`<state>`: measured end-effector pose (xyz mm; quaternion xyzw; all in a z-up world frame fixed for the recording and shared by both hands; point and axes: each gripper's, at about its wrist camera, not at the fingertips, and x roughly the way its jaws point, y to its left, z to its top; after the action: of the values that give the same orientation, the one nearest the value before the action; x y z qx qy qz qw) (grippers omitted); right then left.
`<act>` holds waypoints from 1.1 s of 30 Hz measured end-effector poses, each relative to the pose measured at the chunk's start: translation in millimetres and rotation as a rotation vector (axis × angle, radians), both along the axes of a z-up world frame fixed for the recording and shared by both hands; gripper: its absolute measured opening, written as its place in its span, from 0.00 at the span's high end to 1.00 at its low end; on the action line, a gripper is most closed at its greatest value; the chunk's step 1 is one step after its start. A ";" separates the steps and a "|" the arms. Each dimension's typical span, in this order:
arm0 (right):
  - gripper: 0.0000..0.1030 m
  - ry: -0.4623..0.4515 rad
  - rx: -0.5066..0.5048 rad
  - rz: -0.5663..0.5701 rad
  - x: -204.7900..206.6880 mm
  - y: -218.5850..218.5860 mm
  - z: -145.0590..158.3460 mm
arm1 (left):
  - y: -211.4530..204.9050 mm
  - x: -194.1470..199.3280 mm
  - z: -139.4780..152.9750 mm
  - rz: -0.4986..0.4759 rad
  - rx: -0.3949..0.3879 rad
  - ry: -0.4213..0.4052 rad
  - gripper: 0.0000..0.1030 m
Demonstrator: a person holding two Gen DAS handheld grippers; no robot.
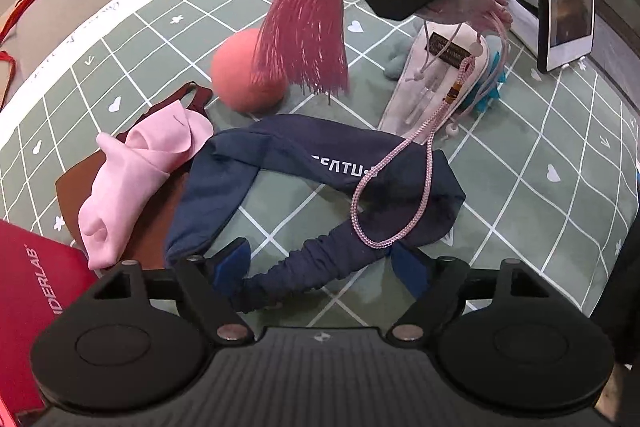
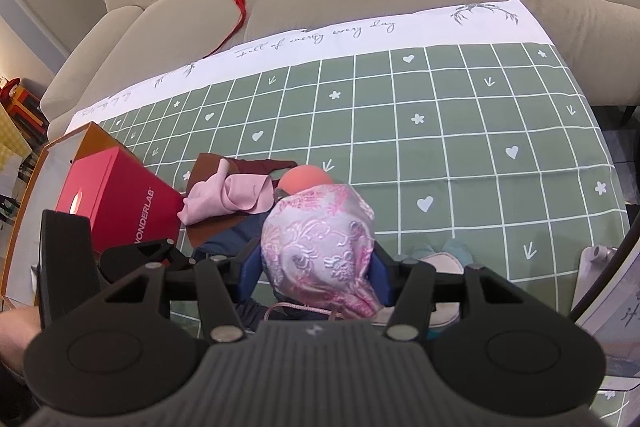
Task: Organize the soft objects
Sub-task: 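Grasp the navy headband with the left tool while the right tool holds the pink pouch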
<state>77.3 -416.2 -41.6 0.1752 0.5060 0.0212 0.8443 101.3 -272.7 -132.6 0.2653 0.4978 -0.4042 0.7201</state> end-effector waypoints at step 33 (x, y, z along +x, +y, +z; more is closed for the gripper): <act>0.47 0.047 -0.023 -0.053 0.3 -6.5 -14.5 | 15.8 -6.7 45.2 0.361 -0.067 0.167 0.89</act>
<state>77.6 -422.7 -56.1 0.1793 0.5210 -0.0110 0.8344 94.6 -256.8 -87.4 0.1133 0.5816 -0.3053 0.7454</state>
